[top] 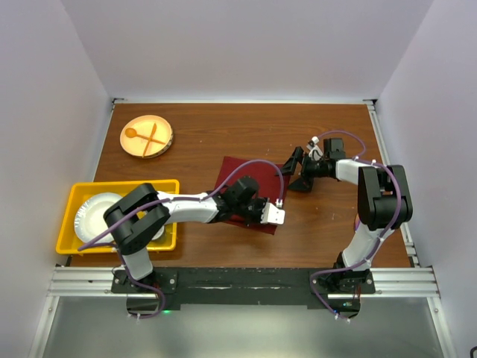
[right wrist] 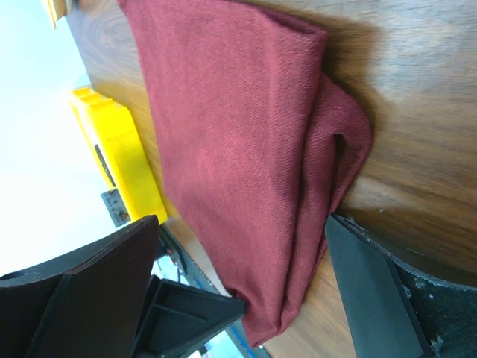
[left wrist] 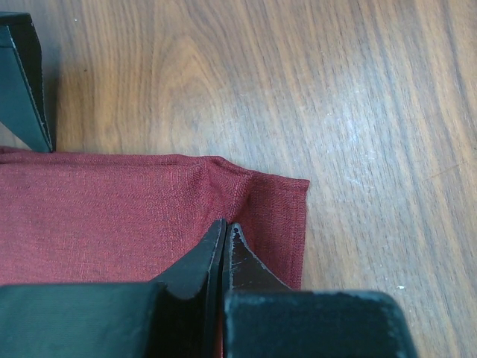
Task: Fold the napkin into a case and place the utensils inside
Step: Smooth out the lower triangle-folded napkin at the center of the board.
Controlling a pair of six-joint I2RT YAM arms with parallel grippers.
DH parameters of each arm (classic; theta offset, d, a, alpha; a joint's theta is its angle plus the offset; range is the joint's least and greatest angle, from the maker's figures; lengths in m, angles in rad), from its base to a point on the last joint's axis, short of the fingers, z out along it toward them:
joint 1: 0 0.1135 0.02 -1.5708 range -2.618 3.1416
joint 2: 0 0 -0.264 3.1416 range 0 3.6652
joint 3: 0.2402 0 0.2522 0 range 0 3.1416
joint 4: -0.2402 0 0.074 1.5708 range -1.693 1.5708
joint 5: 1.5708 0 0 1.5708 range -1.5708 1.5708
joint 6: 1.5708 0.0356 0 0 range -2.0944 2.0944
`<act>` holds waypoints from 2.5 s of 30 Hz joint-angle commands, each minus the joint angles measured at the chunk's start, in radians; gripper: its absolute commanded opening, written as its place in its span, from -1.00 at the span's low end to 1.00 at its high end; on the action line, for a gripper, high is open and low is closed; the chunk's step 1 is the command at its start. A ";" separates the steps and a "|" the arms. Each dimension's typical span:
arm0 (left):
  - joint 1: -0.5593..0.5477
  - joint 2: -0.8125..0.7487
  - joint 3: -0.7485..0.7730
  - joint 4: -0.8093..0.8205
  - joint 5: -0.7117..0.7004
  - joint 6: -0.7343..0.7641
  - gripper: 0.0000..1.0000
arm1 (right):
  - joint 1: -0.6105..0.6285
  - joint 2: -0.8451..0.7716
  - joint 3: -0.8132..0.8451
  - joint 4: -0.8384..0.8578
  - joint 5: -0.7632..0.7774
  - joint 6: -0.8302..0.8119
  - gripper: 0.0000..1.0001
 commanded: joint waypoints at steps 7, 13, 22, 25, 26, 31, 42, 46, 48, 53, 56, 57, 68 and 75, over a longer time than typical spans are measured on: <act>0.012 -0.040 0.001 0.046 0.026 -0.014 -1.00 | 0.013 -0.012 0.036 -0.026 -0.038 -0.016 0.97; 0.012 -0.043 0.002 0.040 0.023 -0.014 -1.00 | 0.024 0.011 0.042 0.002 -0.032 -0.019 0.97; 0.012 -0.060 0.002 0.034 0.033 -0.018 -1.00 | 0.041 0.011 0.047 -0.047 0.098 -0.067 0.97; 0.012 -0.079 0.002 0.019 0.044 -0.016 -1.00 | 0.041 0.024 0.056 -0.064 0.129 -0.084 0.97; 0.012 -0.085 0.001 0.014 0.053 -0.016 -1.00 | 0.040 0.025 0.059 -0.067 0.132 -0.087 0.96; 0.012 -0.099 -0.014 -0.007 0.078 -0.008 -1.00 | 0.041 0.039 0.058 -0.058 0.153 -0.079 0.97; 0.010 -0.105 -0.036 -0.035 0.115 0.005 -1.00 | 0.040 0.044 0.062 -0.064 0.167 -0.078 0.97; 0.010 -0.096 -0.041 -0.036 0.107 0.002 -1.00 | 0.041 0.042 0.062 -0.066 0.167 -0.081 0.97; 0.010 -0.091 -0.042 -0.033 0.105 0.004 -1.00 | 0.040 0.040 0.062 -0.070 0.170 -0.082 0.96; 0.010 -0.076 -0.045 -0.015 0.095 -0.004 -1.00 | 0.040 0.039 0.061 -0.072 0.178 -0.084 0.95; 0.010 -0.062 -0.042 -0.012 0.098 -0.005 -1.00 | 0.040 0.042 0.064 -0.075 0.181 -0.085 0.92; 0.010 -0.057 -0.042 -0.012 0.098 -0.005 -1.00 | 0.040 0.044 0.064 -0.075 0.181 -0.084 0.91; 0.009 -0.019 -0.027 -0.033 0.128 0.007 -1.00 | 0.044 0.050 0.082 -0.095 0.193 -0.090 0.84; 0.007 -0.036 -0.033 -0.070 0.148 0.024 -1.00 | 0.046 0.057 0.085 -0.098 0.209 -0.096 0.84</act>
